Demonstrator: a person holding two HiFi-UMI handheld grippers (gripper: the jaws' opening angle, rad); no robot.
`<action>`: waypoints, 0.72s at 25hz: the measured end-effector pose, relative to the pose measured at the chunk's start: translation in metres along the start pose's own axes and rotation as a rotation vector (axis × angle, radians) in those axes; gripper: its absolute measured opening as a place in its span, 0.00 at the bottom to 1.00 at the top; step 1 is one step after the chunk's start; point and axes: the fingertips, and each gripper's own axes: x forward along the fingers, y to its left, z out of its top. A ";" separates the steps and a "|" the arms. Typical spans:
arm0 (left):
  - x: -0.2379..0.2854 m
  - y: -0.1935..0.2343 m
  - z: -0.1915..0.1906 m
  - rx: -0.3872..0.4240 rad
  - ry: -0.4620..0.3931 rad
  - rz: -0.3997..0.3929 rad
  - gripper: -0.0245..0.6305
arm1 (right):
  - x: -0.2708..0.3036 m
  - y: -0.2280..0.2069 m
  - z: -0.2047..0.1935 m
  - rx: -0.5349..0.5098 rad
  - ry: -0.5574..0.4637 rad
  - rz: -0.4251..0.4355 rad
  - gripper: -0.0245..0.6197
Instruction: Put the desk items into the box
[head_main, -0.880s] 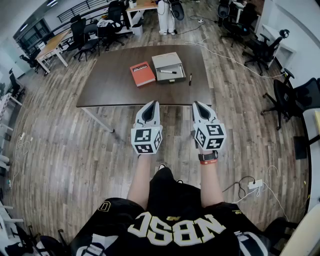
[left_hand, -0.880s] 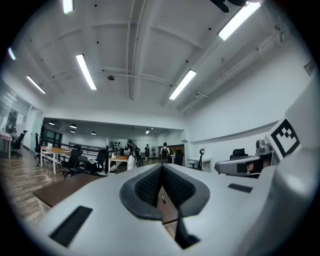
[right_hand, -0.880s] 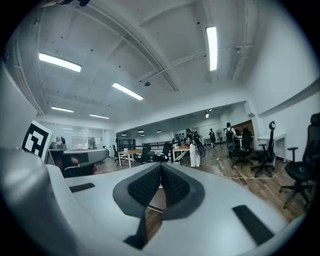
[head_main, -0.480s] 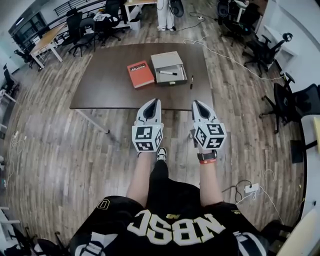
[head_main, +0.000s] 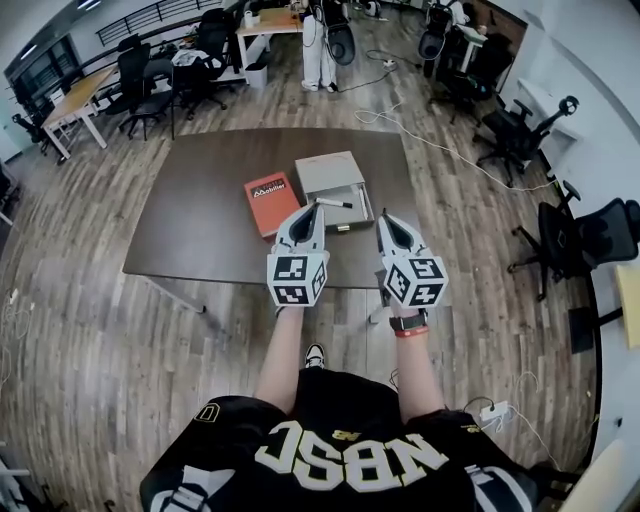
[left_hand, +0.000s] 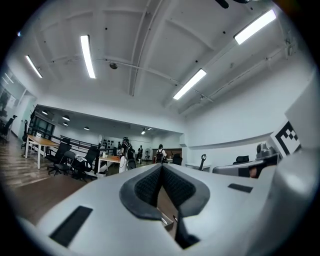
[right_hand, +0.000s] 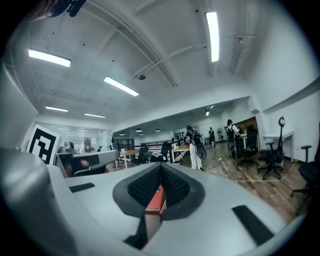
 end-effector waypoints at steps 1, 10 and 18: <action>0.011 0.006 -0.003 0.000 0.005 -0.008 0.06 | 0.013 -0.003 0.000 0.003 0.003 0.000 0.05; 0.096 0.047 -0.021 0.025 0.025 -0.102 0.06 | 0.112 -0.036 0.002 0.045 -0.017 -0.048 0.05; 0.157 0.065 -0.061 0.002 0.103 -0.116 0.06 | 0.157 -0.089 -0.012 0.050 0.042 -0.094 0.05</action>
